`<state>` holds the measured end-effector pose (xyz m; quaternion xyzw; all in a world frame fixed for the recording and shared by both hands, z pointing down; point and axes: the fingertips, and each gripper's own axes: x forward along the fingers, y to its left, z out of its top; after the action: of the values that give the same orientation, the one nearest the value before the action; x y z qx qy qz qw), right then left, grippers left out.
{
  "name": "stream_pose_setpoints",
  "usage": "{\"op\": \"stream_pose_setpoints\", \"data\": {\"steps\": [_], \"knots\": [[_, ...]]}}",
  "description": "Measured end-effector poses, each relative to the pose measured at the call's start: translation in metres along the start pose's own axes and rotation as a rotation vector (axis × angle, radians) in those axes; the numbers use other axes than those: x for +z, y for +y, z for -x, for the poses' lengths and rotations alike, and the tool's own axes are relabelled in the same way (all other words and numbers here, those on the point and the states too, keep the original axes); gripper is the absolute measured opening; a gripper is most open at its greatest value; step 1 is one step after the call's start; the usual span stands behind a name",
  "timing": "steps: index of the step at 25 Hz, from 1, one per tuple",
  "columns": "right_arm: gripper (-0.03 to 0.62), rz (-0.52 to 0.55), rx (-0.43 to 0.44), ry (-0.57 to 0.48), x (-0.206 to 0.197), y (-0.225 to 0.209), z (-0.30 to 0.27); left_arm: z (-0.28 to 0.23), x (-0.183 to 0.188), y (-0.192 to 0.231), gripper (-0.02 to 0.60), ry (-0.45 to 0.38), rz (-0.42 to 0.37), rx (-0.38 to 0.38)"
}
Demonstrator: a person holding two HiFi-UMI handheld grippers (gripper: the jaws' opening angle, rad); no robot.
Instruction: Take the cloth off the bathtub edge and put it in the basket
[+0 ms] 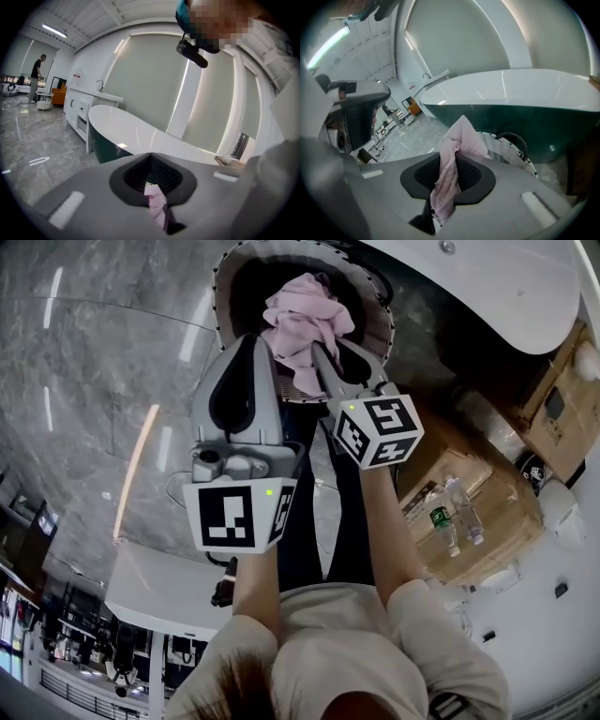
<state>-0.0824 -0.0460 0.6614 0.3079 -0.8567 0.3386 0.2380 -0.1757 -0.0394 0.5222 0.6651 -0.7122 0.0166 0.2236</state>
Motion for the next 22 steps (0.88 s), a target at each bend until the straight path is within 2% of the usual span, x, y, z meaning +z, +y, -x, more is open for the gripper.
{"op": "stream_pose_setpoints", "data": {"steps": [10, 17, 22], "knots": [[0.066, -0.009, -0.022, 0.039, -0.024, -0.015, -0.038, 0.001, -0.017, 0.005, 0.008, 0.037, 0.0, -0.016], [0.066, 0.031, -0.051, 0.074, -0.036, -0.025, -0.064, -0.003, -0.019, 0.01, 0.008, 0.039, 0.007, -0.022], [0.067, 0.076, -0.105, 0.127, -0.054, -0.036, -0.078, -0.004, -0.019, 0.013, 0.008, 0.042, 0.007, -0.015]]}}
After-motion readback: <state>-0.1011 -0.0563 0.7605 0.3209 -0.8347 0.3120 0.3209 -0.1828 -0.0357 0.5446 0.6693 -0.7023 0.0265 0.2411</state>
